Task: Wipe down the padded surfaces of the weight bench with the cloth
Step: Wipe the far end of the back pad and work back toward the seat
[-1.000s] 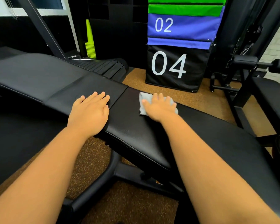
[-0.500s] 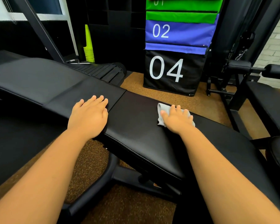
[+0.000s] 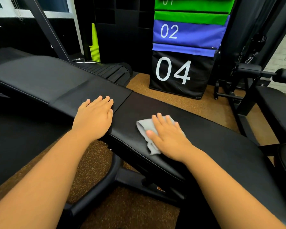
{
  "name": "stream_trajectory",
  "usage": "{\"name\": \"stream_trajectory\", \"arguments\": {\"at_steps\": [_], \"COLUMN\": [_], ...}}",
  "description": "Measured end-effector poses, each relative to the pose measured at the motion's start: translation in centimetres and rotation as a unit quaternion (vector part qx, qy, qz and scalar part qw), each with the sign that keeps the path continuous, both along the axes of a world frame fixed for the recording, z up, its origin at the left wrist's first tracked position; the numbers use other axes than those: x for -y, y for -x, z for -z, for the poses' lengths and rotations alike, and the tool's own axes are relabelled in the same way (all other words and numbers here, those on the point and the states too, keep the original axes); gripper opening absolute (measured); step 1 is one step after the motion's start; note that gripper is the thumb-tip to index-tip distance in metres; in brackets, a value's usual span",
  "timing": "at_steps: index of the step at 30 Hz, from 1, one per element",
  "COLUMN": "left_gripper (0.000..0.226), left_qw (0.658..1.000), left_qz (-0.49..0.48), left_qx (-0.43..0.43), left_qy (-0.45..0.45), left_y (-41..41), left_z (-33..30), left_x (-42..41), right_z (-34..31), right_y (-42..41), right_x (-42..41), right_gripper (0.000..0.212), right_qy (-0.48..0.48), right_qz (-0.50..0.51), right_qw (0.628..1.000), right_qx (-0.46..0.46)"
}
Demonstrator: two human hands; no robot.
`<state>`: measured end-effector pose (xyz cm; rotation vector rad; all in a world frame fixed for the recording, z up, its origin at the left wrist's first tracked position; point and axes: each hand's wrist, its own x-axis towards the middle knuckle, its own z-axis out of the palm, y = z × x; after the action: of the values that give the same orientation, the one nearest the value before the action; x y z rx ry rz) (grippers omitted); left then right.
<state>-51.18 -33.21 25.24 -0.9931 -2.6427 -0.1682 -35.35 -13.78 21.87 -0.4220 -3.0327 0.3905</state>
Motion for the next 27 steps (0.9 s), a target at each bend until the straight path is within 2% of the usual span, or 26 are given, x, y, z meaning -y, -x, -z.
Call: {"name": "stream_trajectory", "arguments": {"at_steps": [5, 9, 12, 17, 22, 25, 27], "left_gripper": [0.047, 0.047, 0.047, 0.047, 0.047, 0.045, 0.045], "left_qw": [1.000, 1.000, 1.000, 1.000, 1.000, 0.999, 0.996], "left_qz": [-0.002, -0.003, -0.006, 0.000, 0.006, 0.003, 0.013], "left_qx": [-0.012, -0.018, -0.014, -0.004, -0.016, -0.034, -0.049], "left_qy": [0.002, 0.007, 0.010, 0.014, 0.004, -0.023, -0.075], "left_y": [0.0, 0.1, 0.1, 0.0, 0.0, 0.2, -0.1], "left_z": [0.2, 0.2, 0.0, -0.2, -0.2, 0.4, 0.8], "left_x": [-0.1, -0.2, -0.2, -0.1, 0.1, 0.1, 0.2], "right_z": [1.9, 2.3, 1.1, -0.9, -0.3, 0.0, 0.1], "right_y": [-5.4, -2.9, 0.6, 3.2, -0.8, -2.8, -2.4], "right_x": [-7.1, -7.0, -2.5, 5.0, 3.6, 1.0, -0.5], "right_gripper": [0.068, 0.074, 0.073, 0.072, 0.072, 0.072, 0.072], "right_qy": [0.004, -0.032, -0.065, -0.011, 0.003, 0.005, 0.005], "right_qz": [0.143, 0.213, 0.166, 0.043, -0.017, 0.005, 0.031], "right_qw": [0.989, 0.976, 0.984, 0.999, 1.000, 1.000, 0.999], "right_qx": [0.031, 0.045, 0.008, -0.005, -0.011, 0.013, 0.029]}}
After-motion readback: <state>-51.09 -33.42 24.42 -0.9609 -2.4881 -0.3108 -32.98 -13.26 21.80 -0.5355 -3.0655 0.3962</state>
